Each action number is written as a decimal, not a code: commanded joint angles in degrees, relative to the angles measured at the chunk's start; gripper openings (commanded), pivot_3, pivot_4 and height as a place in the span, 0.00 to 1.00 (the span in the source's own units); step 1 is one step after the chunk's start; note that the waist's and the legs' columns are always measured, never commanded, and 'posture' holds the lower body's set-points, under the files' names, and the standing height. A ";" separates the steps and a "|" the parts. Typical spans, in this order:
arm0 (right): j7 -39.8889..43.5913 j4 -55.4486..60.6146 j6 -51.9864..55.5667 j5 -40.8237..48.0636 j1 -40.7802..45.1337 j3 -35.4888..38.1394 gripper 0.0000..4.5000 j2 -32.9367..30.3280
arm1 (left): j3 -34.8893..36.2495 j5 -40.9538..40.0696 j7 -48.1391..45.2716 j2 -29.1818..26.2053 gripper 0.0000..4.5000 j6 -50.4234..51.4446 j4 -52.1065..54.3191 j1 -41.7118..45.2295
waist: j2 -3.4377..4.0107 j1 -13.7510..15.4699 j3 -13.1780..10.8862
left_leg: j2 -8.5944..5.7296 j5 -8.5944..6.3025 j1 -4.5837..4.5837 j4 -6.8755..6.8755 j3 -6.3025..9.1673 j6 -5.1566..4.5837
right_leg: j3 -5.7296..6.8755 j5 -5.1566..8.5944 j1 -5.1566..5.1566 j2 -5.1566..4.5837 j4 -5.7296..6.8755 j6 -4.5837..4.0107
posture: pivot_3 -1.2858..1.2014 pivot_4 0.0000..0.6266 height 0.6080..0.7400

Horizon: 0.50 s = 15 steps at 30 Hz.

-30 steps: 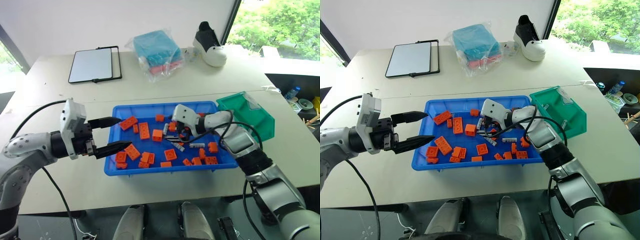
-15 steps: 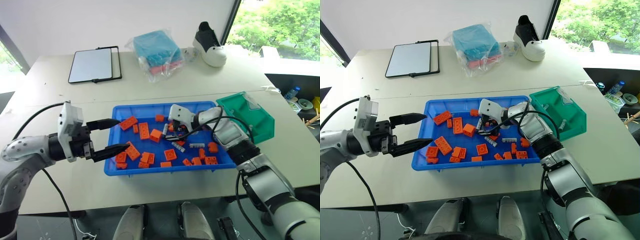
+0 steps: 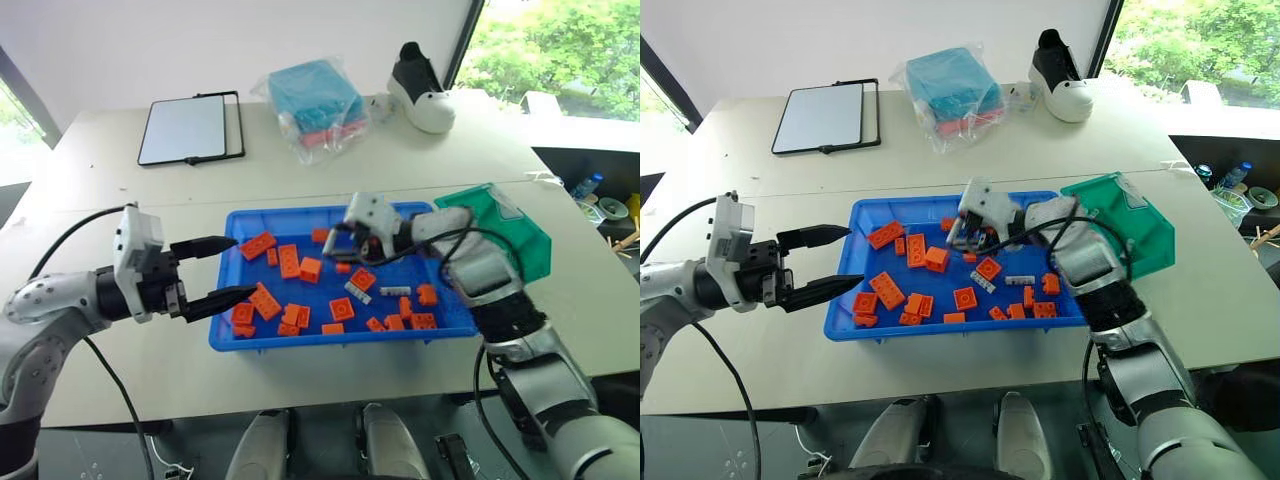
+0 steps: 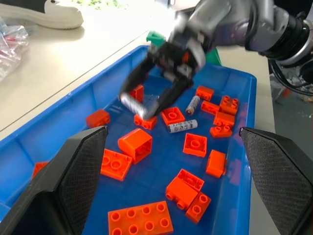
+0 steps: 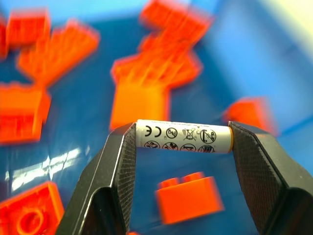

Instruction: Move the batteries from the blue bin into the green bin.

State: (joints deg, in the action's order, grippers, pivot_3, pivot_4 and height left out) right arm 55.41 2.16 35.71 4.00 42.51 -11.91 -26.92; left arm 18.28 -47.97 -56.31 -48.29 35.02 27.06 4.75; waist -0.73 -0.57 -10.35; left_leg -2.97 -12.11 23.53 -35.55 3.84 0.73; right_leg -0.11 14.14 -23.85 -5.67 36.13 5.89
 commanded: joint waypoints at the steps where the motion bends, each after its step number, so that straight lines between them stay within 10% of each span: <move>1: -6.05 11.80 9.27 2.72 -1.29 11.43 0.50 -4.17 | -0.06 -0.06 -0.90 -0.07 1.00 -1.01 0.33 0.37 | 0.00 0.22 0.00 | 0.00 0.00 0.00 0.00 0.01 0.00 | 0.00 0.01 0.00 -0.01 -0.01 -0.01 | 0.52 0.24 0.93; 11: -14.56 13.16 12.27 0.09 -15.47 24.51 0.50 -19.41 | -2.67 0.88 -2.44 0.29 1.00 -1.71 -2.34 3.02 | 0.01 0.69 -0.01 | -0.01 -0.04 0.02 0.01 -0.15 -0.08 | -0.01 0.04 0.01 -0.21 -0.11 -0.06 | 0.52 0.24 0.93; 15: -18.27 11.72 11.47 -0.70 -17.76 24.31 0.96 -19.91 | -4.30 1.49 -2.73 1.02 1.00 -1.74 -3.34 5.19 | 0.01 0.60 -0.01 | 0.00 -0.04 0.01 0.00 -0.17 -0.10 | -0.02 0.04 0.03 -0.20 -0.11 -0.06 | 0.52 0.24 0.93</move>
State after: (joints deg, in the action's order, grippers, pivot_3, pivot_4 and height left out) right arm 38.68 13.03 48.42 3.91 24.23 11.02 -46.07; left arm 13.82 -46.70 -58.64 -47.10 34.36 23.57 9.06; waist -0.72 0.03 -10.36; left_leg -2.97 -12.15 23.54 -35.55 3.65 0.64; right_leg -0.13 14.17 -23.83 -5.86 36.02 5.83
